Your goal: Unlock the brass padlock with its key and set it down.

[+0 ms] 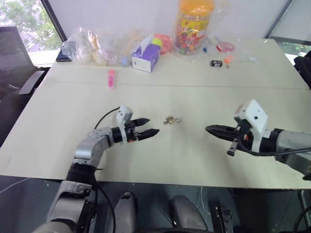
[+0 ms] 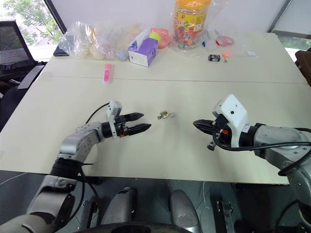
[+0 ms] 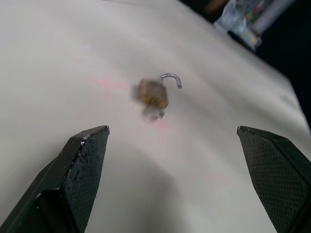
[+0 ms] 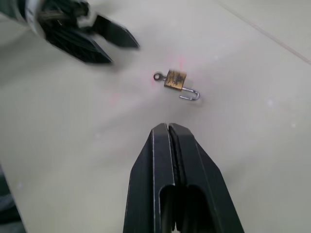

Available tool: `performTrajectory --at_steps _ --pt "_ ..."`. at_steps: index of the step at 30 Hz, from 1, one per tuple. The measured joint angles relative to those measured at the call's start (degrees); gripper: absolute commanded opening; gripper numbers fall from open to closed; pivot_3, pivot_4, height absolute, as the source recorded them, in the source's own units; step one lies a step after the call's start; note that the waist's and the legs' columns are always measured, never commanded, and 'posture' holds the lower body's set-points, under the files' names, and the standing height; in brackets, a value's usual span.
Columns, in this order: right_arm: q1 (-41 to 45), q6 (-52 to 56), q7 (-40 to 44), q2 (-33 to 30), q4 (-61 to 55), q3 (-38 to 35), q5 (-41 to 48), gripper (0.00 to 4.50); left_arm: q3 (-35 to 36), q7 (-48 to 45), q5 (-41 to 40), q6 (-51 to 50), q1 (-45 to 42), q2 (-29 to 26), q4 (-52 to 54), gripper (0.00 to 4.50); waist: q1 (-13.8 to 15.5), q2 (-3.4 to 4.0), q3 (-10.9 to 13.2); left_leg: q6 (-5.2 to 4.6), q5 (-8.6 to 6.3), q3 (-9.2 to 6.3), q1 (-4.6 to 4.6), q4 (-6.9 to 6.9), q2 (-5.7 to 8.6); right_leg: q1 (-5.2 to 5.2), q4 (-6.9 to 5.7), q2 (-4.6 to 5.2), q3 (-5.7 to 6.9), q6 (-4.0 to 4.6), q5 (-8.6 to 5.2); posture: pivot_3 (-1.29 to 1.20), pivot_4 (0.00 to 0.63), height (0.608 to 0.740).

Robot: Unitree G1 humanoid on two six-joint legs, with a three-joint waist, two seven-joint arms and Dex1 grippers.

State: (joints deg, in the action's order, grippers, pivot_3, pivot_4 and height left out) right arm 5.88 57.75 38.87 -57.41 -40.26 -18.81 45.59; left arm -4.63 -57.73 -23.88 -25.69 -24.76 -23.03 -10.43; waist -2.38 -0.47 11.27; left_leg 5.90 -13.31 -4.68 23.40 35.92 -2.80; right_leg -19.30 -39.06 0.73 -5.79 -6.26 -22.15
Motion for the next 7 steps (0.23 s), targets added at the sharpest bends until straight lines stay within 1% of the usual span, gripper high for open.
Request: performTrajectory --at_steps 3,7 --pt "-1.4 -2.3 3.2 -1.8 1.9 -0.5 -1.6 0.0 -1.4 -2.2 1.2 0.3 0.4 -3.0 2.1 4.43 0.5 -0.05 0.0 0.0 0.0 0.01 0.05 0.05 0.04 0.01 0.01 0.05 0.0 0.0 0.0 0.0 0.15 0.74" --pt "-1.7 -4.9 5.0 -2.9 4.6 -0.9 -4.0 0.0 -1.7 -4.3 1.1 0.3 0.4 -4.2 5.2 4.43 1.3 -0.11 0.1 0.0 0.0 0.01 0.08 0.06 0.04 -0.04 0.02 0.05 0.0 0.0 0.0 0.0 0.15 0.74"
